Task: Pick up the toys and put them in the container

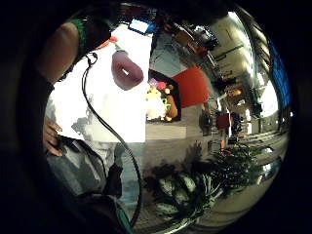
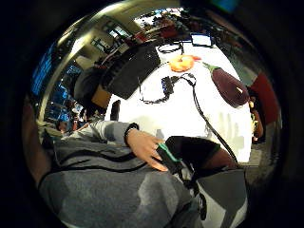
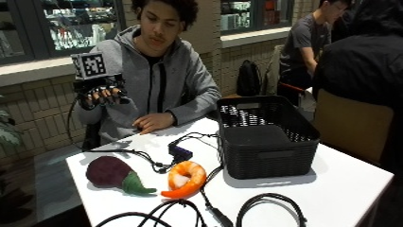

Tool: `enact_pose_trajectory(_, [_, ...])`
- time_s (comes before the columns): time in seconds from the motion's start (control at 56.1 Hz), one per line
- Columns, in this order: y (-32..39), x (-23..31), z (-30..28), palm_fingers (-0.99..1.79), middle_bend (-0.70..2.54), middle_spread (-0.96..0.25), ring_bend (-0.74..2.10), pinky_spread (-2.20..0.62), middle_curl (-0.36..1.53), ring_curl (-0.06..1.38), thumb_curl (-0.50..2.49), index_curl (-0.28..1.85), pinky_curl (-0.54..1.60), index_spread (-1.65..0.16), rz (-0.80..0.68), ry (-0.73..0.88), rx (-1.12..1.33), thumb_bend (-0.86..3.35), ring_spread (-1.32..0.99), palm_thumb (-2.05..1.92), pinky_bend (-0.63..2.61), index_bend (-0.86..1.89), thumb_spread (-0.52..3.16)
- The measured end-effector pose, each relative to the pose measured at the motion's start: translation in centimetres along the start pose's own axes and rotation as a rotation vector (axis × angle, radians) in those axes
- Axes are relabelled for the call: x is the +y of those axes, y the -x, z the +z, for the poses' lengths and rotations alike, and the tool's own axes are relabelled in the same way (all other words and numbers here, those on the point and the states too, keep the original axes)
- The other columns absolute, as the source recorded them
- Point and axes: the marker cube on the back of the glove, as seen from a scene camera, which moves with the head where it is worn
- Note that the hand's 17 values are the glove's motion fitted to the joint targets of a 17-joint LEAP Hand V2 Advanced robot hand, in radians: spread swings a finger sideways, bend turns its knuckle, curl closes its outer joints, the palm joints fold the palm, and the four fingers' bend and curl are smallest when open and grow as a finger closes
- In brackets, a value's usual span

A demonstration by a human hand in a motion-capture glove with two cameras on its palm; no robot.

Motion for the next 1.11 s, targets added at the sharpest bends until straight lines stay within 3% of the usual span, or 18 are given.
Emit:
enact_pose_trajectory(0.375, [-5.8,-7.5,7.5,-0.11,0.4,-0.01,0.46,0.0,0.34,0.23,0.28,0.18,0.34,-0.3,0.103,0.089,-0.033,-0.02,-0.13,0.08,0.78,0.12,1.11])
enact_pose_trajectory(0.535, [-8.1,-11.3,12.2,-0.22,0.3,0.0,0.32,0.01,0.33,0.21,0.29,0.18,0.34,-0.3,0.197,0.253,-0.078,-0.03,-0.1,0.07,0.76,0.12,1.08])
enact_pose_trajectory(0.731, [-8.7,-13.4,16.7,-0.29,0.17,0.01,0.16,0.03,0.31,0.19,0.31,0.16,0.33,-0.29,0.167,0.429,-0.117,-0.02,-0.05,0.05,0.69,0.08,1.07])
enact_pose_trajectory(0.856, [-8.8,-14.1,18.0,-0.31,0.13,0.01,0.13,0.04,0.3,0.18,0.32,0.15,0.34,-0.29,0.179,0.456,-0.132,0.0,-0.03,0.09,0.72,0.07,1.11])
enact_pose_trajectory(0.981, [-8.8,-14.1,18.4,-0.2,0.08,0.01,0.2,0.06,0.25,0.2,0.35,0.12,0.39,-0.3,0.153,0.49,-0.144,0.08,-0.02,0.25,0.98,0.04,1.24])
enact_pose_trajectory(1.106, [-8.4,-14.5,18.3,-0.04,0.11,-0.01,0.49,0.05,0.22,0.28,0.36,0.1,0.43,-0.32,0.118,0.453,-0.095,0.18,-0.04,0.36,1.12,0.07,1.47])
